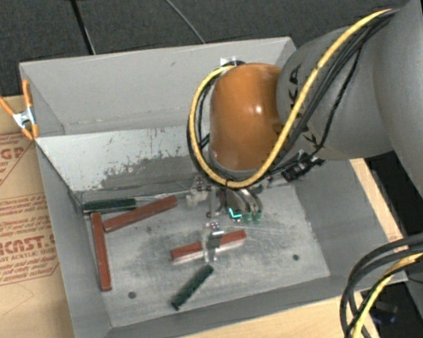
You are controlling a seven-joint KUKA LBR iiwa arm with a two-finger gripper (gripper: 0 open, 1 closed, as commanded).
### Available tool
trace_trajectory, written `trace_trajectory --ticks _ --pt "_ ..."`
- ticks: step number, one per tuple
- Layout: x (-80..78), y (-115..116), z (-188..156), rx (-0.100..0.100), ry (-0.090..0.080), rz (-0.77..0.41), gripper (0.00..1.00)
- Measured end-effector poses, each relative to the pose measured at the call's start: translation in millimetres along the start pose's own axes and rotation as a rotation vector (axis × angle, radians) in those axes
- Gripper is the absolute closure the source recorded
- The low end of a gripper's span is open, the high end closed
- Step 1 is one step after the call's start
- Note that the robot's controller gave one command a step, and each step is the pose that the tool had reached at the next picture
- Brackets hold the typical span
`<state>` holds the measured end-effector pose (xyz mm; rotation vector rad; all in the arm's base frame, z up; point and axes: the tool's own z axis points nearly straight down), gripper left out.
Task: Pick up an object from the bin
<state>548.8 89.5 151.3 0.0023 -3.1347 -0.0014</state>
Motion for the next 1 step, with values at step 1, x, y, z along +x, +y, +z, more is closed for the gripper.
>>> trace_trajectory --ticks 1 --pt "-1.8 -0.3 -4.4 -0.001 -0.008 0.001 0.00"
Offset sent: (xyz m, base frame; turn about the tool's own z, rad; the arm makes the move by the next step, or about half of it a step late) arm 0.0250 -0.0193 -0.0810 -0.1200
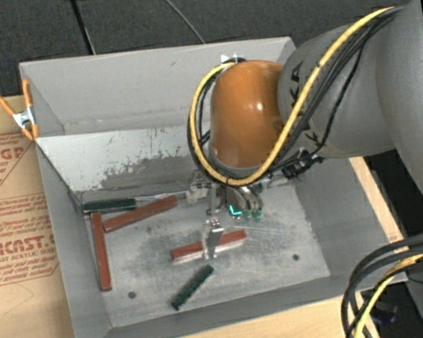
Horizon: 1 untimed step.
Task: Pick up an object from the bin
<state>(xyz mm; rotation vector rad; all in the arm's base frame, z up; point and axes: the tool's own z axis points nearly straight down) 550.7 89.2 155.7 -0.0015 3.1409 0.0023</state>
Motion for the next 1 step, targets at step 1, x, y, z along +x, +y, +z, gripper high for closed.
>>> trace_trajectory --ticks 1 --pt "-28.7 -17.6 78.7 -0.001 -0.017 -0.120 1.00"
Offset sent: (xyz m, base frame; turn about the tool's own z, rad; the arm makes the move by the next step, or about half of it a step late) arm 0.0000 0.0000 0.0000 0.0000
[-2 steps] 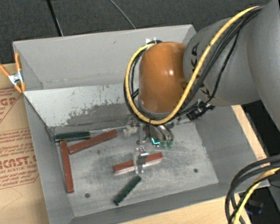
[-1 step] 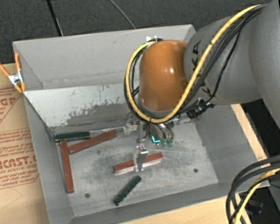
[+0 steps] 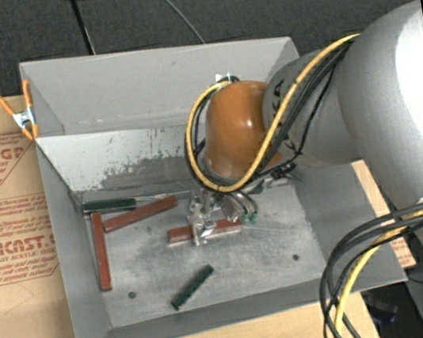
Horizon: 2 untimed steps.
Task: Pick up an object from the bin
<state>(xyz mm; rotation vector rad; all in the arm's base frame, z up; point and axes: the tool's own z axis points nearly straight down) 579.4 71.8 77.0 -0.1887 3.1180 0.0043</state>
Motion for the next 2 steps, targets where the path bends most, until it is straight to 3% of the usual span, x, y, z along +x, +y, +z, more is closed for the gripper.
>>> trace_trajectory --ticks 1,2 --pt "0.0 0.0 0.0 0.000 0.000 0.000 1.00" --pt "24.8 19.5 -121.7 0.000 0.016 -0.107 1.00"
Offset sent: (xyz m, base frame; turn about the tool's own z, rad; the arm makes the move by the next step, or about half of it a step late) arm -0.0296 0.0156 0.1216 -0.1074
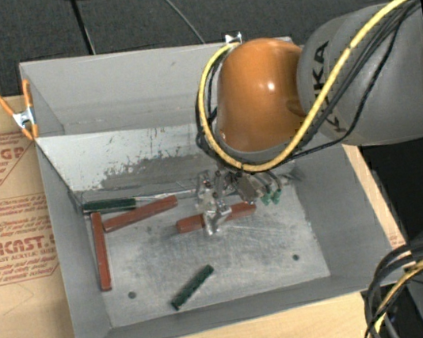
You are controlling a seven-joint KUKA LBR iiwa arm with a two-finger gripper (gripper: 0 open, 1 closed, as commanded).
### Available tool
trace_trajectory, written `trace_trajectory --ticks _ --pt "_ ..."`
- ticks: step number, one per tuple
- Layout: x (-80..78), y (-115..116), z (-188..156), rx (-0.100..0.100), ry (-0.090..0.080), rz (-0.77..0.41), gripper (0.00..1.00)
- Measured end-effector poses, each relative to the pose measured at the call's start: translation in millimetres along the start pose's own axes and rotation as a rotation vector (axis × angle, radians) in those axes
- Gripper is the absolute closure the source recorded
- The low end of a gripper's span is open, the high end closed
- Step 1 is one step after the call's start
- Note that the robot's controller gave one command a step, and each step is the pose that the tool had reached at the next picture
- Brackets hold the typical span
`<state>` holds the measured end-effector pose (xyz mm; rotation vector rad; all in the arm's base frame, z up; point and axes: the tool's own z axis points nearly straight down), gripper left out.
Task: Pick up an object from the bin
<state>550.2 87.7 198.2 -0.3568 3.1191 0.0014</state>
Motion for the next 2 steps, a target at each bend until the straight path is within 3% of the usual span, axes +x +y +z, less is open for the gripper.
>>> trace_trajectory --ticks 1,2 --pt "0.0 0.1 0.1 0.000 0.000 0.000 1.00" --pt "28.3 -56.9 -102.5 0.000 -0.001 -0.420 1.00"
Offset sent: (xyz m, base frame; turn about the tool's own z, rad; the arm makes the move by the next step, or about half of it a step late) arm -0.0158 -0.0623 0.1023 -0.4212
